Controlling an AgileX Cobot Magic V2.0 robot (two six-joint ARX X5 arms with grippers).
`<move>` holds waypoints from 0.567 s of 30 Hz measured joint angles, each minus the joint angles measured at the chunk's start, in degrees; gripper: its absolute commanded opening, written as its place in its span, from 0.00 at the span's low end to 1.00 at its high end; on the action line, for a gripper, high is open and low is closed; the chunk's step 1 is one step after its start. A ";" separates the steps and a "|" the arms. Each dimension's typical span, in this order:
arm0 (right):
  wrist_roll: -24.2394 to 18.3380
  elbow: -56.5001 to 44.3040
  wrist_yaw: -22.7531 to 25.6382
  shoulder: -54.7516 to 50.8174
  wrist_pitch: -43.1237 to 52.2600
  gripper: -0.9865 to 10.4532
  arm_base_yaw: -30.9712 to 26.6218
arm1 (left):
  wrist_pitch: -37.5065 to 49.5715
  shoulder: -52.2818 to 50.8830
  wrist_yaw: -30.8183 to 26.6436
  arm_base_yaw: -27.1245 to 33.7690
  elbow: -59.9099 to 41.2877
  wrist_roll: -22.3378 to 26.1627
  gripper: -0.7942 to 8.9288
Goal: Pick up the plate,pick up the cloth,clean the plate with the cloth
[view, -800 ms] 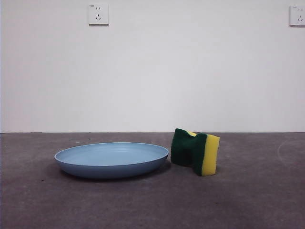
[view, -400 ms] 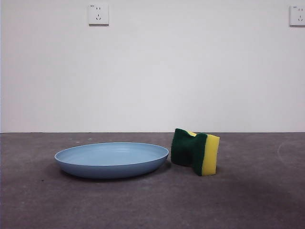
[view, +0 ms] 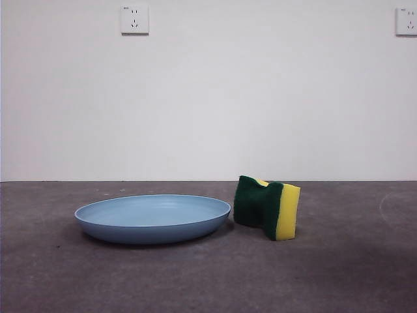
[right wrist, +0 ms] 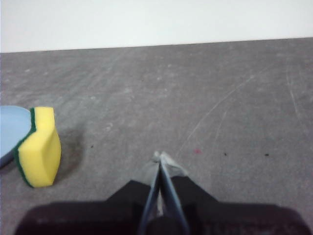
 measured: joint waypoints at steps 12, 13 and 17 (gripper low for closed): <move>2.25 -0.31 0.50 -0.04 0.46 0.09 0.00 | 0.00 0.00 0.02 0.00 0.00 0.00 0.08; 2.36 -0.31 1.01 -0.04 0.46 0.09 0.00 | 0.00 0.00 0.00 0.00 0.00 0.00 0.08; 2.47 -0.33 1.62 -0.02 0.44 0.09 0.00 | 0.00 0.00 0.02 0.00 0.00 0.00 0.08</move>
